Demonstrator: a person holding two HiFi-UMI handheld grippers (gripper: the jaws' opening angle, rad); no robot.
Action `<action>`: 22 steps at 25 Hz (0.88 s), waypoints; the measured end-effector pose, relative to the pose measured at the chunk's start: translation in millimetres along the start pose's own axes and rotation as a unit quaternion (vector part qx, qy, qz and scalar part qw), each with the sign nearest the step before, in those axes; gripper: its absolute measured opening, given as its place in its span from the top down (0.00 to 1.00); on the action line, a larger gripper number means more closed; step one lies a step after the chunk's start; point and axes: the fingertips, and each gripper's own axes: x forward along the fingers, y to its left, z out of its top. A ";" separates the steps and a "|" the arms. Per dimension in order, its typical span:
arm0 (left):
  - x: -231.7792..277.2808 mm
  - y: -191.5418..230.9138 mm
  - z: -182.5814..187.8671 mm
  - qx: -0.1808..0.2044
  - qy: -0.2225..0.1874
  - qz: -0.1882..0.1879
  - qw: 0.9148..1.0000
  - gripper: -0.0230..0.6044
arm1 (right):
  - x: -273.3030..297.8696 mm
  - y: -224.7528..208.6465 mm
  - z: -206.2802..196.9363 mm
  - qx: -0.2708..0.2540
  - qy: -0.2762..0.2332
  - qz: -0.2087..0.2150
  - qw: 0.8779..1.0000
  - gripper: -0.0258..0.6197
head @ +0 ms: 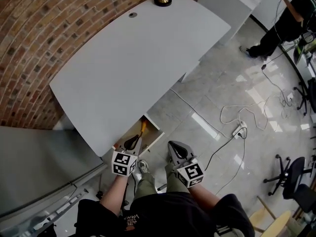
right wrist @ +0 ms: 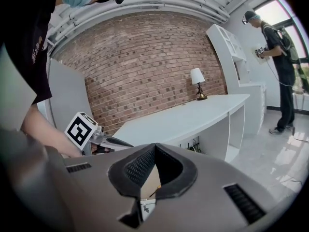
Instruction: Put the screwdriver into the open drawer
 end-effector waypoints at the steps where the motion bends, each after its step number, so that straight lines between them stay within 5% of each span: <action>1: -8.0 -2.1 7.6 0.000 -0.011 -0.001 1.000 0.91 | -1.3 4.1 4.6 -0.003 -0.003 0.002 1.000 0.97; 9: -73.7 -12.3 59.9 -0.007 -0.092 0.011 0.996 0.94 | -11.9 36.7 46.4 -0.038 -0.027 0.021 0.999 0.97; 22: -163.2 -20.4 96.8 0.008 -0.165 0.042 0.985 0.94 | -35.3 74.4 91.9 -0.066 -0.072 0.029 0.995 0.97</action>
